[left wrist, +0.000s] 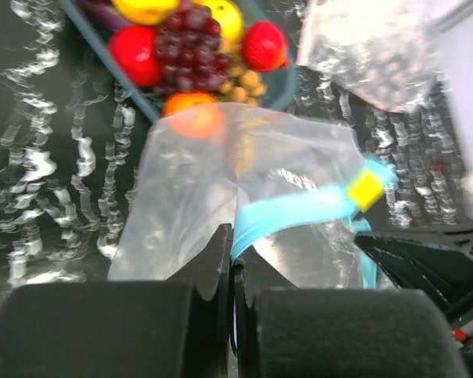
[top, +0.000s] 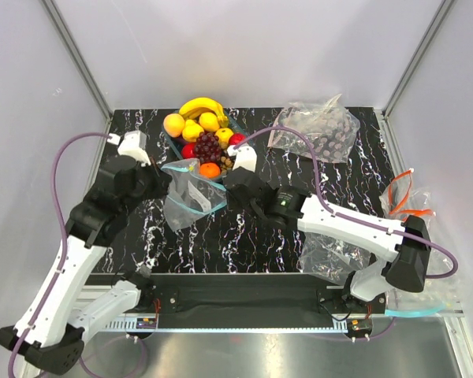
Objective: Place the food in the zip-top bag and seal the zipper
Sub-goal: Open the zipper of the food storage bag.
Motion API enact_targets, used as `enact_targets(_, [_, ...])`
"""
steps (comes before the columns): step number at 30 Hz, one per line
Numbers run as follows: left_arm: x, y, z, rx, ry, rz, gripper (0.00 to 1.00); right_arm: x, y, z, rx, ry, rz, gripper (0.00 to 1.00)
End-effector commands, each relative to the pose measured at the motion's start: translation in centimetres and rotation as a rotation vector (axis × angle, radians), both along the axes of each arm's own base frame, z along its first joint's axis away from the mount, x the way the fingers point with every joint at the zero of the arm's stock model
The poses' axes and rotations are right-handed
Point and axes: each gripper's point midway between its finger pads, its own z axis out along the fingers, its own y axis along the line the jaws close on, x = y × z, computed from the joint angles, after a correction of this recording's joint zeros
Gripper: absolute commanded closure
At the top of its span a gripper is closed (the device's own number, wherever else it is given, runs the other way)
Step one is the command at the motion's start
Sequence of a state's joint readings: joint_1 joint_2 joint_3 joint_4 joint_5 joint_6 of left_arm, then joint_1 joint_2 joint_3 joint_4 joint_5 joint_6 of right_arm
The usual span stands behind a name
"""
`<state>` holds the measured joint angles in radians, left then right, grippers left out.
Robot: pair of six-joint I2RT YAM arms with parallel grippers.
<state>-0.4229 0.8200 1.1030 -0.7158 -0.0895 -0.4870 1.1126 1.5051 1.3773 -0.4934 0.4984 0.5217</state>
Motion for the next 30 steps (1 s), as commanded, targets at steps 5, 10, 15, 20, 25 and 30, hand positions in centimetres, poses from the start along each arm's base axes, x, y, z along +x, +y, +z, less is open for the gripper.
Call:
enact_targets(5, [-0.2, 2.8, -3.5, 0.263, 0.157, 0.041, 0.98, -0.4, 3.3, -4.3, 0.210, 0.043, 0.017, 0.99])
enact_targets(10, [0.0, 3.2, -5.6, 0.368, 0.212, 0.043, 0.98, 0.5, 6.1, -5.3, 0.313, 0.048, 0.044, 0.98])
enact_targets(15, [0.3, 4.0, -6.9, 0.455, 0.238, 0.040, 0.97, 1.6, 6.9, -7.1, 0.326, 0.065, 0.059, 0.94])
enact_targets(20, [1.1, 2.3, -7.9, 0.429, 0.225, -0.031, 0.92, 3.2, 5.2, -6.5, 0.400, 0.028, 0.049, 0.73])
enact_targets(25, [2.4, 1.5, -9.2, 0.475, 0.281, -0.071, 0.94, 4.3, 3.5, -6.2, 0.368, -0.003, 0.061, 0.42])
enact_targets(30, [2.9, -0.1, -10.2, 0.447, 0.311, -0.134, 0.96, 6.1, 0.1, -3.5, 0.324, -0.069, 0.036, 0.34])
